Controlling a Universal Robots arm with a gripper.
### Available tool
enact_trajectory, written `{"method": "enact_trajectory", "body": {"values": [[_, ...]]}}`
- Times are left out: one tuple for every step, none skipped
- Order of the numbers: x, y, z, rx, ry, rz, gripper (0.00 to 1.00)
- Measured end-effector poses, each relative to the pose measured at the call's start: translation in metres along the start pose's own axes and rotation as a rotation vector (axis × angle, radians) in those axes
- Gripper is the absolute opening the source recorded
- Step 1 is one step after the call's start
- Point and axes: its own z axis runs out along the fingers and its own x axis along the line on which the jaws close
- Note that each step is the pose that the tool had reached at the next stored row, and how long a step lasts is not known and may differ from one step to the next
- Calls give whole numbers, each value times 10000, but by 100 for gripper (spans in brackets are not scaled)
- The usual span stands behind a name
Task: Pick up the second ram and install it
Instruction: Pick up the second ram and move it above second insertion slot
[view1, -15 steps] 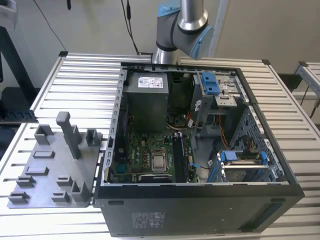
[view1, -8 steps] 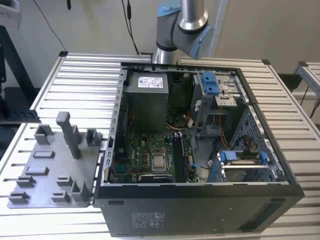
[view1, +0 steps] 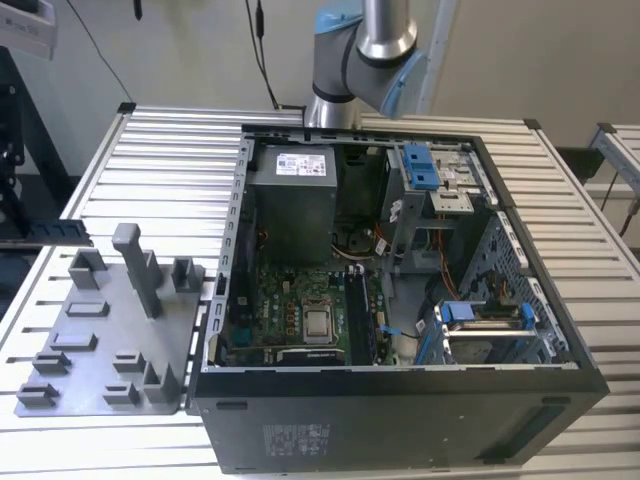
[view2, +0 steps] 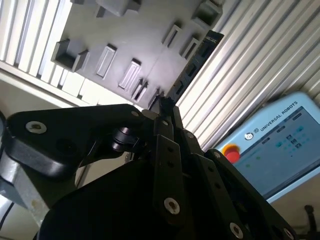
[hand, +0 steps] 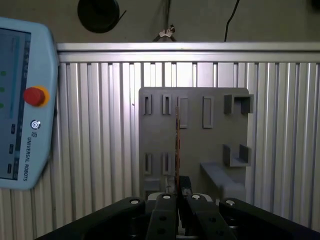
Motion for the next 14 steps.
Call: {"method": "enact_trajectory", "body": {"values": [[0,-17,0,0,0,0,14],[-1,-34,0,0,0,0,14],[-1,-52,0,0,0,0,14],[-2,-71,0,0,0,0,14],[-2,-88,0,0,1,0,14],[-2,-106,0,0,0,0,14],[-3,-123,1,0,0,0,14],[-3,-139,2,1,-1,0,14],[-3,-155,1,0,0,-1,14],[-4,-170,1,0,0,-1,14],[-4,-186,1,0,0,0,14],[-5,-202,1,0,0,0,14],[-5,-219,1,0,0,0,14],[-6,-237,1,-1,1,0,14]]}}
